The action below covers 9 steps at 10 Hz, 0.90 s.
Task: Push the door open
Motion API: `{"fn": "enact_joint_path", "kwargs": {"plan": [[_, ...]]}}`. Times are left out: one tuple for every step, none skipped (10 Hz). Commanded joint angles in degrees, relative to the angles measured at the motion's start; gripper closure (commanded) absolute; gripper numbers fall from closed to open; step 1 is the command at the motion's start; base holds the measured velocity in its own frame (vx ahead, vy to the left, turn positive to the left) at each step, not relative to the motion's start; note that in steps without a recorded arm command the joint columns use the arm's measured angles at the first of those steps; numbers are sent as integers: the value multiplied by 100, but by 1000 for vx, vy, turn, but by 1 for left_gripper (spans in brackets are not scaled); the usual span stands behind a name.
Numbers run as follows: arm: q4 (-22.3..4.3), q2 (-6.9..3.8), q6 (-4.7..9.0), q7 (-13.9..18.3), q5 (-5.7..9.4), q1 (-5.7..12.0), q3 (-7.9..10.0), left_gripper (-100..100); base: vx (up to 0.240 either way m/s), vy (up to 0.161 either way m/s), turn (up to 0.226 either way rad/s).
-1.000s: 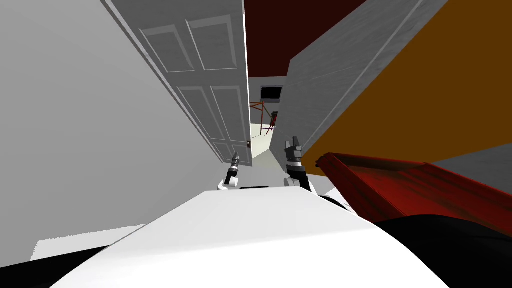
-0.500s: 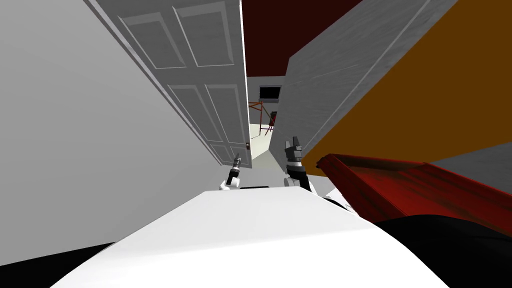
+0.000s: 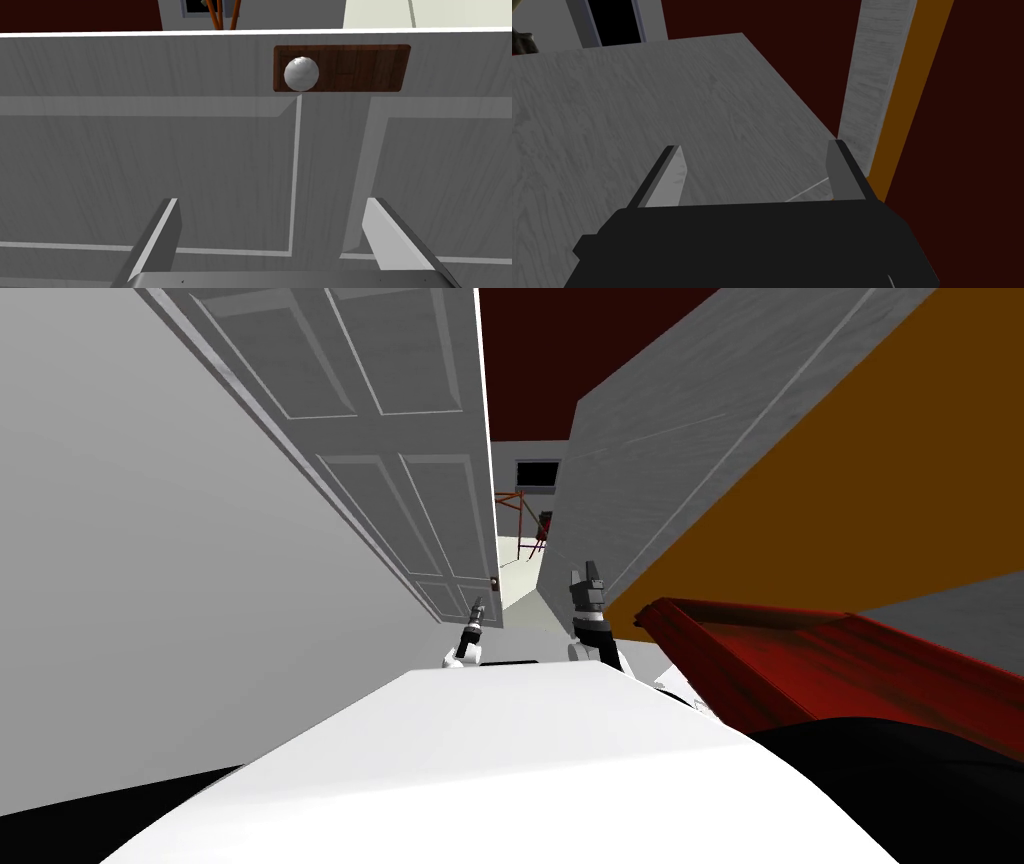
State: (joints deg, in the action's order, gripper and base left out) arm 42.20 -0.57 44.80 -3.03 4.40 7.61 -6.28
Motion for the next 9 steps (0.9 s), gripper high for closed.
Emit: {"fn": "enact_joint_path", "kwargs": {"plan": [[-222,66,25,-26,12,86,-13,-100,107,13,-49],[-323,90,42,-34,17,126,-17,-100,136,22,-42],[-476,133,69,-46,25,187,-22,-100,130,26,-43],[-616,174,93,-58,32,242,-27,-100,110,20,-49],[-686,194,105,-63,36,270,-29,-100,97,29,-25],[-836,246,131,-76,44,330,-35,-100,101,34,-37],[-788,228,139,-76,40,309,-29,-100,47,15,-9],[-815,57,151,-77,46,318,-14,-100,106,-17,-29],[-822,-7,154,-76,50,320,-4,-100,195,-23,-23]]}}
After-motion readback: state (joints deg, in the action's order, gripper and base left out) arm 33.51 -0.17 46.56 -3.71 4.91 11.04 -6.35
